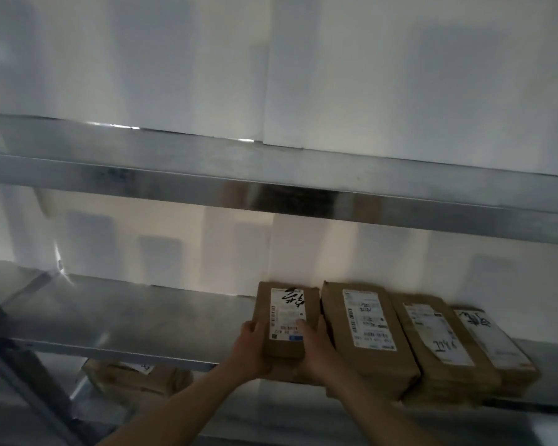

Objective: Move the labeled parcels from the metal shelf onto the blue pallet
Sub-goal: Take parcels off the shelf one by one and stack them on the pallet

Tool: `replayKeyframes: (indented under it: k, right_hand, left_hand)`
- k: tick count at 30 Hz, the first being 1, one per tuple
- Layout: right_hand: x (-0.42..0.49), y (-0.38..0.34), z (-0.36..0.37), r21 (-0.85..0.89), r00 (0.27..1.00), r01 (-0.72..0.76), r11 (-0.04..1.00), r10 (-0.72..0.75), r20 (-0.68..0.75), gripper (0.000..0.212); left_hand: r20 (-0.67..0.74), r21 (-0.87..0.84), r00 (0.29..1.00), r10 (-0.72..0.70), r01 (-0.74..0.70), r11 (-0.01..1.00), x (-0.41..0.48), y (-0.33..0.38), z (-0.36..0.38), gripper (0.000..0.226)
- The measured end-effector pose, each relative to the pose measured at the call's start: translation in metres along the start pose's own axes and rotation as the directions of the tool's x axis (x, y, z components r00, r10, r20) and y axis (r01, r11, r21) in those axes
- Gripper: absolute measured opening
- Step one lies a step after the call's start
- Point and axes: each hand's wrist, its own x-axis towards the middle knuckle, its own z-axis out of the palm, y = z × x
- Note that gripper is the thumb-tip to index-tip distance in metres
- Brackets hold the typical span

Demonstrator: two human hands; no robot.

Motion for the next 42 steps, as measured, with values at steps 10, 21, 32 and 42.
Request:
replayKeyframes:
  k: [10, 21, 32, 42]
  right_hand:
    - [0.005, -0.012, 0.020, -0.133, 0.988, -0.051, 0.990, 0.069, 0.139, 0.101]
    - [0.014, -0.030, 0.028, -0.240, 0.992, -0.109, 0.964, 0.121, 0.034, 0.088]
    - [0.012, -0.084, 0.002, -0.076, 0.994, -0.085, 0.993, 0.080, -0.074, 0.082]
    - [-0.057, -0.059, -0.086, -0.047, 0.934, -0.215, 0.975, 0.192, -0.300, 0.085]
  left_hand:
    - [0.101, -0.020, 0.983, 0.155, -0.154, 0.988, 0.014, -0.042, -0.027, 0.090]
    - [0.209, -0.039, 0.941, 0.266, -0.264, 0.964, 0.031, -0.059, -0.044, 0.124]
    - [0.119, -0.045, 0.895, 0.429, -0.427, 0.903, 0.034, -0.047, -0.112, 0.106]
    - [0.186, -0.092, 0.728, 0.660, -0.656, 0.749, 0.026, 0.068, -0.092, 0.105]
